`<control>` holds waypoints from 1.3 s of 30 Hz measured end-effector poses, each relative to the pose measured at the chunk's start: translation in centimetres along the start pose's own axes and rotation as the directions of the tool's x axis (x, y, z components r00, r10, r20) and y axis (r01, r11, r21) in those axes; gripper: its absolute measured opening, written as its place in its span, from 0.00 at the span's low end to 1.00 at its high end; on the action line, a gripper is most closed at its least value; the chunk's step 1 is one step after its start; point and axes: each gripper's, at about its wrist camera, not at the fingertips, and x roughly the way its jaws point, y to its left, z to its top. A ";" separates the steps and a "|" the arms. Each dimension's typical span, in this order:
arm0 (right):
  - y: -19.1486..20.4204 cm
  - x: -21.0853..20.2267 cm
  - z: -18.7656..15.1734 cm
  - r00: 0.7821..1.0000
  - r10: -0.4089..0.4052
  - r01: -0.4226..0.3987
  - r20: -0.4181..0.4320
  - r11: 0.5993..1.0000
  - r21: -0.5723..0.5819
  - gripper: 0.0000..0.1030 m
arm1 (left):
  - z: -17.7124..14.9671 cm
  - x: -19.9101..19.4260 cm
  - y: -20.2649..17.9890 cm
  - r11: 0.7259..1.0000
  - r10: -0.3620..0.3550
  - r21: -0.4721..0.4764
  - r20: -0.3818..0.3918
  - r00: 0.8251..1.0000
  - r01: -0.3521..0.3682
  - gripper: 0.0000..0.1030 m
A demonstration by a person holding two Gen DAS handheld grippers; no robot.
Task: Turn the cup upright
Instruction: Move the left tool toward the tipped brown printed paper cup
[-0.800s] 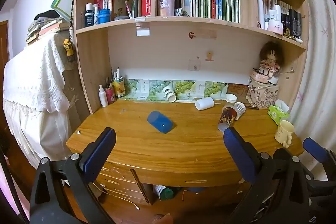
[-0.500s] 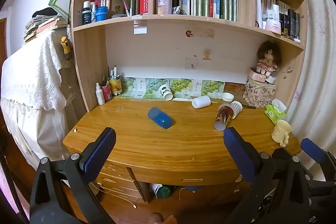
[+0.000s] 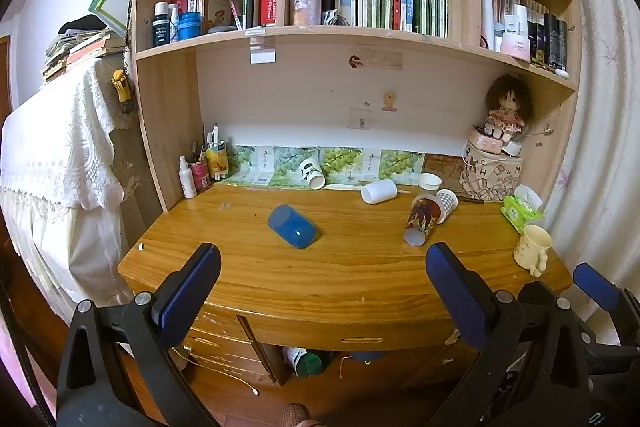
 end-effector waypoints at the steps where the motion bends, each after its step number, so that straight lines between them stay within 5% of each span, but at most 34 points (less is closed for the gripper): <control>1: -0.1 0.0 0.1 1.000 0.000 0.000 -0.001 1.000 0.001 1.00 | 0.0 0.0 0.1 1.000 -0.003 -0.002 -0.005 1.000 0.003 1.00; 22: -2.3 1.3 0.6 0.996 -0.067 0.070 -0.061 0.997 0.046 1.00 | 0.5 3.1 -1.9 0.998 -0.051 0.044 -0.087 0.995 0.055 1.00; 39: -7.1 8.8 2.1 0.974 -0.105 0.130 -0.202 0.985 0.115 1.00 | 1.9 12.2 -5.2 0.991 -0.082 0.078 -0.275 0.958 0.107 0.99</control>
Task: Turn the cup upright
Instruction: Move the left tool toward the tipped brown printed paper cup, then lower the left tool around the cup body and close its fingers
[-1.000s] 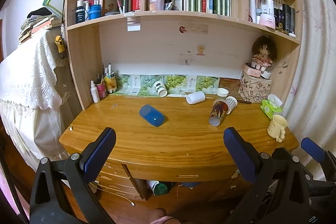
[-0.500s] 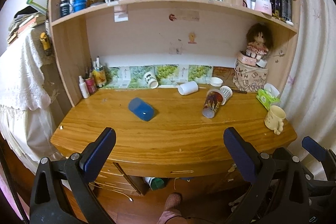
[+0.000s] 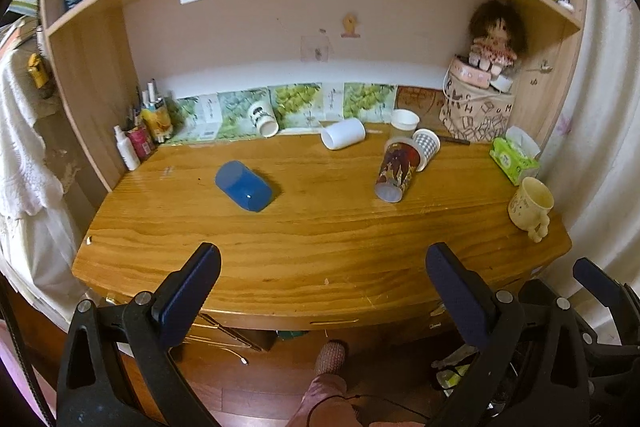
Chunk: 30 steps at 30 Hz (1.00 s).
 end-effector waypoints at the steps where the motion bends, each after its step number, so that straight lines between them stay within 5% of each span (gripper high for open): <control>1: -0.2 0.3 0.2 1.000 -0.001 0.001 -0.006 1.000 0.004 1.00 | 0.4 0.6 -0.1 1.000 -0.005 0.003 -0.013 1.000 0.005 0.99; 23: -1.9 12.0 8.8 0.988 -0.095 0.107 -0.121 0.989 0.101 1.00 | 10.1 14.0 -0.4 0.992 -0.118 0.029 -0.184 0.976 0.125 0.99; 30: -3.3 16.3 10.9 0.980 -0.100 0.138 -0.172 0.964 0.228 1.00 | 12.7 17.9 0.9 0.985 -0.153 0.040 -0.223 0.963 0.166 0.99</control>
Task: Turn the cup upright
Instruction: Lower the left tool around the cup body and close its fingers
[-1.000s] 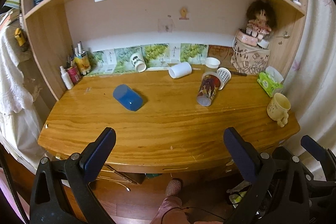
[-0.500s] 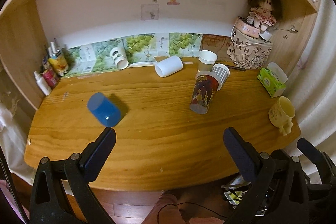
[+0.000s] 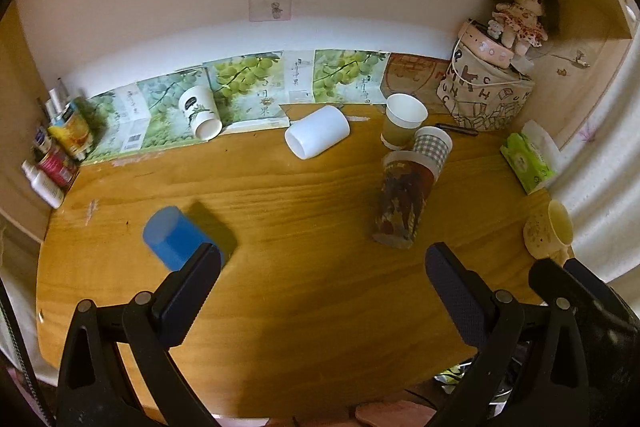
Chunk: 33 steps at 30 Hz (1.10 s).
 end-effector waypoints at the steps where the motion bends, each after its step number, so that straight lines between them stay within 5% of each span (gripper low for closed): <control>1: 0.1 0.4 0.2 1.000 -0.001 0.001 -0.009 1.000 0.012 1.00 | 0.3 0.3 0.1 1.000 -0.003 0.003 -0.004 1.000 0.003 0.99; 20: -1.6 7.8 1.4 0.982 -0.026 0.056 -0.189 0.987 0.153 1.00 | 3.7 8.0 -1.1 0.994 -0.079 0.063 -0.130 0.988 0.087 0.99; 33: -6.5 11.1 2.2 0.955 0.021 0.043 -0.295 0.977 0.210 1.00 | 4.5 11.5 -5.1 0.996 -0.048 0.070 -0.199 0.979 0.063 0.99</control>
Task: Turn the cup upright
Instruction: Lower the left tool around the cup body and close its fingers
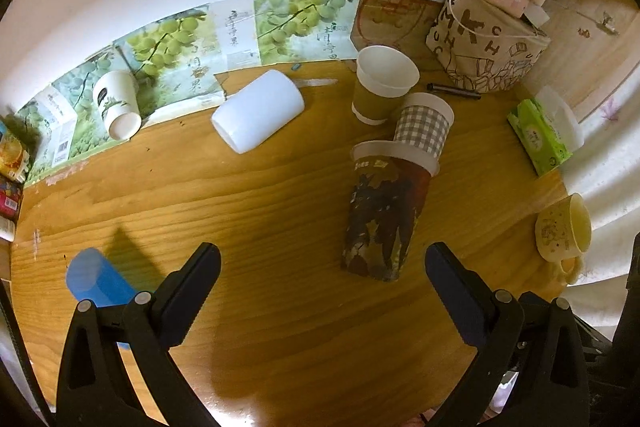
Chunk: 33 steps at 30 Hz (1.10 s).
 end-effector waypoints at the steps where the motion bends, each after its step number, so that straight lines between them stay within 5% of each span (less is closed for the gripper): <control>1: -0.4 0.1 0.2 1.000 0.003 -0.003 -0.007 1.000 0.006 1.00 | 0.2 0.2 -0.4 1.000 0.006 0.003 -0.004 1.000 -0.006 0.99; 20: -7.9 3.2 6.5 0.993 0.067 -0.061 -0.095 0.996 0.073 1.00 | 3.9 6.5 -6.6 0.992 0.118 0.049 -0.097 0.988 -0.113 0.99; 33: -9.5 4.6 9.7 0.989 0.096 -0.090 -0.112 0.994 0.056 1.00 | 5.0 11.2 -7.1 0.992 0.120 -0.008 -0.257 0.959 -0.126 0.99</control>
